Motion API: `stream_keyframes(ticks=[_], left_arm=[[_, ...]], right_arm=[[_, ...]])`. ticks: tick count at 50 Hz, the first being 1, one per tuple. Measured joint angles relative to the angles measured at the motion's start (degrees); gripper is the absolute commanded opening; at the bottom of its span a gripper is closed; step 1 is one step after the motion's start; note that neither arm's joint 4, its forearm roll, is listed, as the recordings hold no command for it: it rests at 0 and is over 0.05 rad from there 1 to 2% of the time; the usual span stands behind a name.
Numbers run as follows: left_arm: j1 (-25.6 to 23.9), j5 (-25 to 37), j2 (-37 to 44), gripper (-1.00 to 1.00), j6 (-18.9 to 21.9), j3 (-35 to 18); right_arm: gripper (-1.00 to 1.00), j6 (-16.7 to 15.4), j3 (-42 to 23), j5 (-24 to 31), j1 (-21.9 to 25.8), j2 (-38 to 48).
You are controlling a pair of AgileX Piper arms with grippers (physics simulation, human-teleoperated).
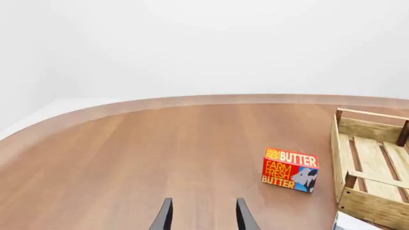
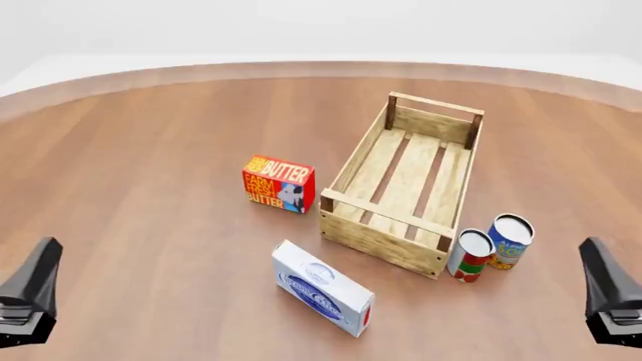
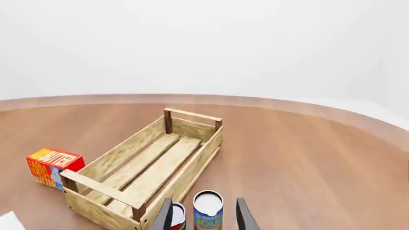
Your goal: Pick up the ketchup, and put it in the wooden tray.
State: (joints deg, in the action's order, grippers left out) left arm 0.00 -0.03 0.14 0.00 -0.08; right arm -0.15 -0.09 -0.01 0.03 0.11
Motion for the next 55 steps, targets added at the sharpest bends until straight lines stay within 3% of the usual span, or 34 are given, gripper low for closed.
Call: stream_keyframes(ticks=[11, 23, 37, 55], left_arm=[[0.00, -0.05, 0.19, 1.00, 0.00, -0.11], [0.00, -0.07, 0.26, 1.00, 0.00, -0.15], [0.00, -0.07, 0.28, 1.00, 0.00, -0.16], [0.00, -0.07, 0.28, 1.00, 0.00, -0.16]], right_arm=[[1.00, -0.33, -0.10, -0.91, 0.51, 1.54], [1.00, -0.92, -0.90, -10.86, 3.71, 15.27], [1.00, -2.14, -5.80, -19.89, 11.78, 32.92], [1.00, -4.17, -13.02, -26.55, 24.97, 53.35]])
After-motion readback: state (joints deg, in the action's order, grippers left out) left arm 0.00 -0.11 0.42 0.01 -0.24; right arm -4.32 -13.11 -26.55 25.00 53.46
